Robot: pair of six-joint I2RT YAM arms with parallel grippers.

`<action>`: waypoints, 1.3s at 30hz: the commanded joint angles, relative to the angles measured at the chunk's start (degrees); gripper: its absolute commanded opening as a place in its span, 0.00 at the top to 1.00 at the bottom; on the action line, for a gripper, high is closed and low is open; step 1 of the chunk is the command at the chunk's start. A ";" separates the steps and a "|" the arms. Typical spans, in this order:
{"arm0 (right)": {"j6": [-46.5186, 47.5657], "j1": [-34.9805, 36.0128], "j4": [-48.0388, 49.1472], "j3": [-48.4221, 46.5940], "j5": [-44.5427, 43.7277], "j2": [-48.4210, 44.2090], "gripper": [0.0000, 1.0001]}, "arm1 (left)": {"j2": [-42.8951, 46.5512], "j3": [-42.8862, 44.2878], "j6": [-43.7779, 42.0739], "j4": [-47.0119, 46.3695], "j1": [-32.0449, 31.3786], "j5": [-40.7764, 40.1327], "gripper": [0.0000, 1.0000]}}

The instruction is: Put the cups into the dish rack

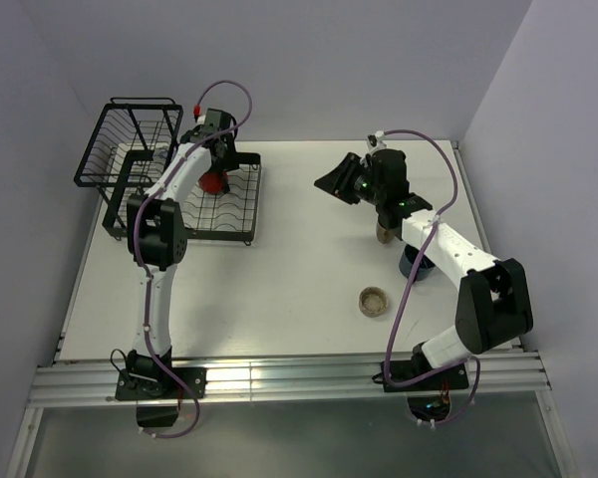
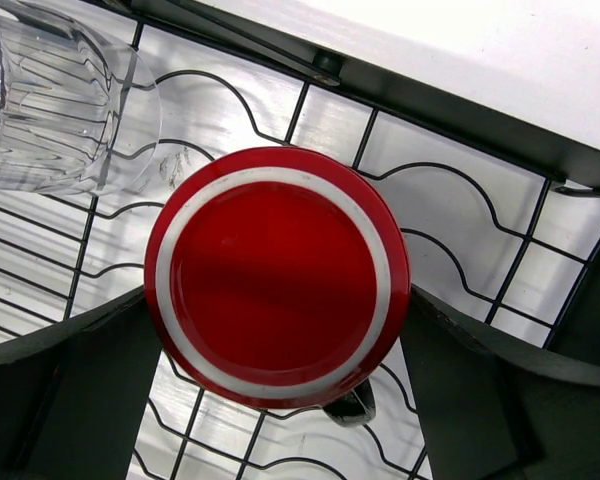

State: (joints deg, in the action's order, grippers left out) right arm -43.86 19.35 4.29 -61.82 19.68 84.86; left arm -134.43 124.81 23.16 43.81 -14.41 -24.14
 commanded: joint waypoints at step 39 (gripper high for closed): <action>3.07 1.56 -0.43 -3.04 0.09 0.40 0.57 | 12.69 -12.99 -1.01 -14.88 -1.67 -5.66 0.01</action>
State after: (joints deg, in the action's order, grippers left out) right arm -42.15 20.16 2.28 -62.39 19.40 84.99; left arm -129.03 114.26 23.18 35.90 -15.94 -28.75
